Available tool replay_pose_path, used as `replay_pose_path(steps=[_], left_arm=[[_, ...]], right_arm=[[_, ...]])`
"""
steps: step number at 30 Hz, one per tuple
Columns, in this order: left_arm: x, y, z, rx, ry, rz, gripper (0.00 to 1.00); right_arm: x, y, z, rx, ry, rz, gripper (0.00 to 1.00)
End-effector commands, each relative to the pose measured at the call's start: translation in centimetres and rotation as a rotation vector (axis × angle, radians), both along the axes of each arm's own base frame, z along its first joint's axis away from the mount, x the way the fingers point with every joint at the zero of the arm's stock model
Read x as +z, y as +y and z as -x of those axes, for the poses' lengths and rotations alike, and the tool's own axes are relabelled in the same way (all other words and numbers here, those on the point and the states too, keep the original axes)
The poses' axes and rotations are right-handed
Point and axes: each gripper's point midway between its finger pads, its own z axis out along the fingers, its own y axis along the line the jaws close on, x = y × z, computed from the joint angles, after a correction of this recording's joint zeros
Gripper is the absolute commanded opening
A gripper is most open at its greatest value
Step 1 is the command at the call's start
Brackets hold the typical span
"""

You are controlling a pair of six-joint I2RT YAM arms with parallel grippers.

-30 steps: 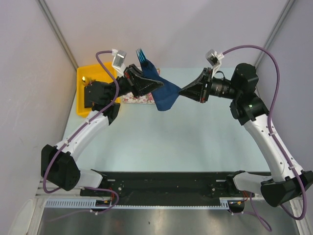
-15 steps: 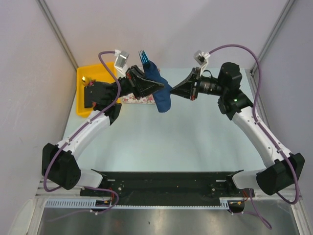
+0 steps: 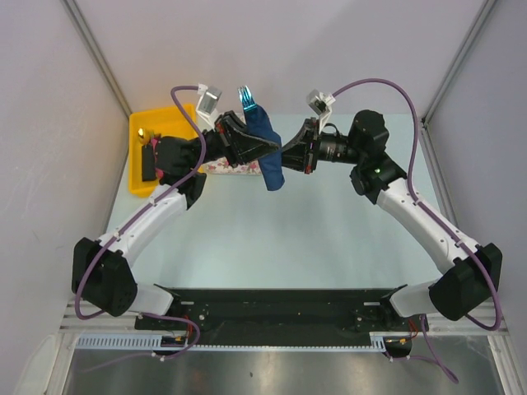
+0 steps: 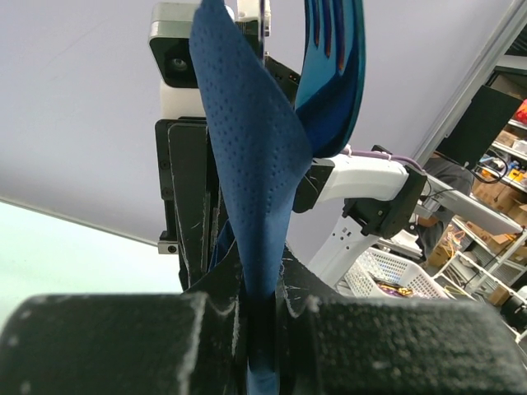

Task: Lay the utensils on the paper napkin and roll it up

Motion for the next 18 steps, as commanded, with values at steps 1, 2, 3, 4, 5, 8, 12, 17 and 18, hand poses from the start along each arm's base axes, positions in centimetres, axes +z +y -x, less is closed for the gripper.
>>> replay_pose_path(steps=[1,2,3,4,5,8,12,17,18], left_arm=[[3.4,0.5,0.8,0.03,-0.08,0.095,0.0],[3.3,0.5,0.6,0.039,-0.077,0.094,0.0],[3.2,0.5,0.2,0.05,-0.063,0.09,0.0],[3.2,0.6,-0.2,0.066,-0.063,0.091,0.0],[3.0,0.7,-0.6,0.081,-0.056,0.089,0.0],[1.9,0.9,-2.7,0.164,0.0,0.047,0.0],[0.6,1.4,-4.9,0.293,0.002,-0.011,0.0],[0.0,1.7,-6.3,0.361,0.032,-0.034,0.0],[0.1,1.7,-6.4,0.369,0.026,-0.034,0.0]], right_arm=[[0.0,0.4,-0.1,-0.003,-0.024,0.003,0.0],[0.1,-0.1,-0.4,-0.02,-0.025,0.009,0.0],[0.2,-0.4,-0.7,-0.036,-0.036,0.012,0.0],[0.3,-0.8,-1.3,-0.064,-0.04,0.015,0.0],[0.7,-1.7,-1.8,-0.096,-0.041,0.022,0.0],[1.5,-4.1,-3.9,-0.207,-0.05,0.043,0.2],[5.0,-7.6,-4.9,-0.338,-0.1,0.029,0.43],[8.2,-9.4,-3.7,-0.428,-0.167,0.005,0.61],[8.6,-9.6,-3.6,-0.44,-0.172,-0.003,0.62]])
